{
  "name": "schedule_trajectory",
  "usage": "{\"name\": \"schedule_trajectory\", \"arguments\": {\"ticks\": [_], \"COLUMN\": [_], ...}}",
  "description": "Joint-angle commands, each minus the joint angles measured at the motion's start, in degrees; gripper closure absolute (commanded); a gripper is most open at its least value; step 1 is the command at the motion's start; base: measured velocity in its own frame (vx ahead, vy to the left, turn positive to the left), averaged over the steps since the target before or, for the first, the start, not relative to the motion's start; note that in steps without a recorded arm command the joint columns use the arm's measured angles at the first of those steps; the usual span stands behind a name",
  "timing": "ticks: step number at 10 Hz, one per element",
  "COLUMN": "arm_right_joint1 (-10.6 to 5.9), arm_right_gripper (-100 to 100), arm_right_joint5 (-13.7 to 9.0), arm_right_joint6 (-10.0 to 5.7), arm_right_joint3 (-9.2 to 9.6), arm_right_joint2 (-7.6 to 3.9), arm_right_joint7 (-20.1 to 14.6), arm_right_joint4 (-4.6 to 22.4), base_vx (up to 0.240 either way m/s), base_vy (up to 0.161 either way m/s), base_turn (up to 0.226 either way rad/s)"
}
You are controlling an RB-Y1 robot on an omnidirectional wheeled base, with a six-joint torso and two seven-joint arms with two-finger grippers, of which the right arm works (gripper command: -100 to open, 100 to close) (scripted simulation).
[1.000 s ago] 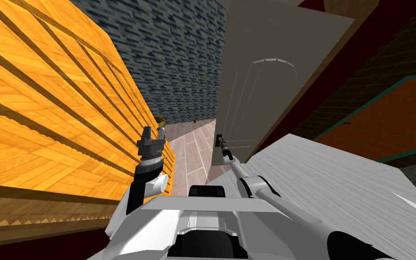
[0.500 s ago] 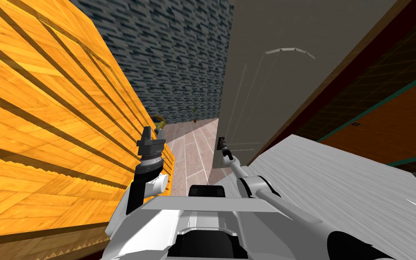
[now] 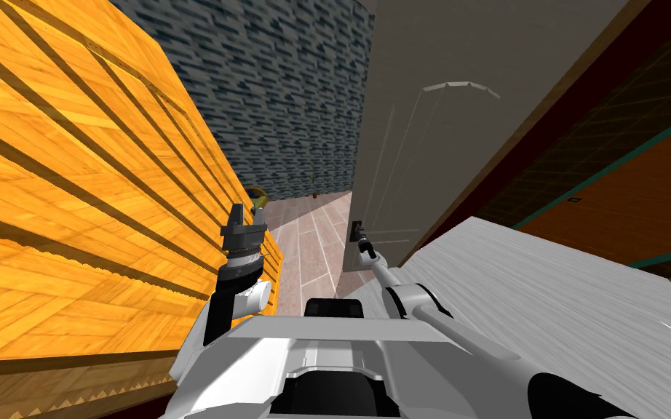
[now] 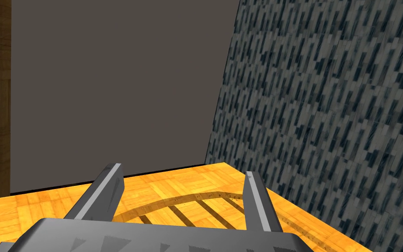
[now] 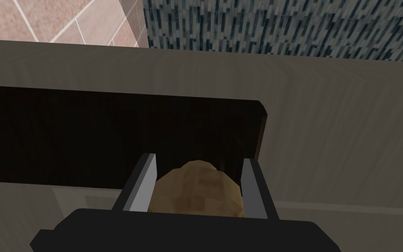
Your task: Push the door open
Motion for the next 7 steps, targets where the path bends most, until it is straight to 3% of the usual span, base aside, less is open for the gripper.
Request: {"name": "schedule_trajectory", "arguments": {"ticks": [1,7], "arm_right_joint1": [0.07,0.34], "arm_right_gripper": [100,100], "arm_right_joint5": [-0.3,-1.3], "arm_right_joint6": [0.03,0.15], "arm_right_joint3": [-0.66,-3.06], "arm_right_joint2": [-0.45,-1.85], "arm_right_joint7": [0.2,1.1], "arm_right_joint4": [0.0,0.2], "base_vx": [0.095,0.168], "base_vy": [0.048,0.078], "base_turn": [-0.027,-0.039]}}
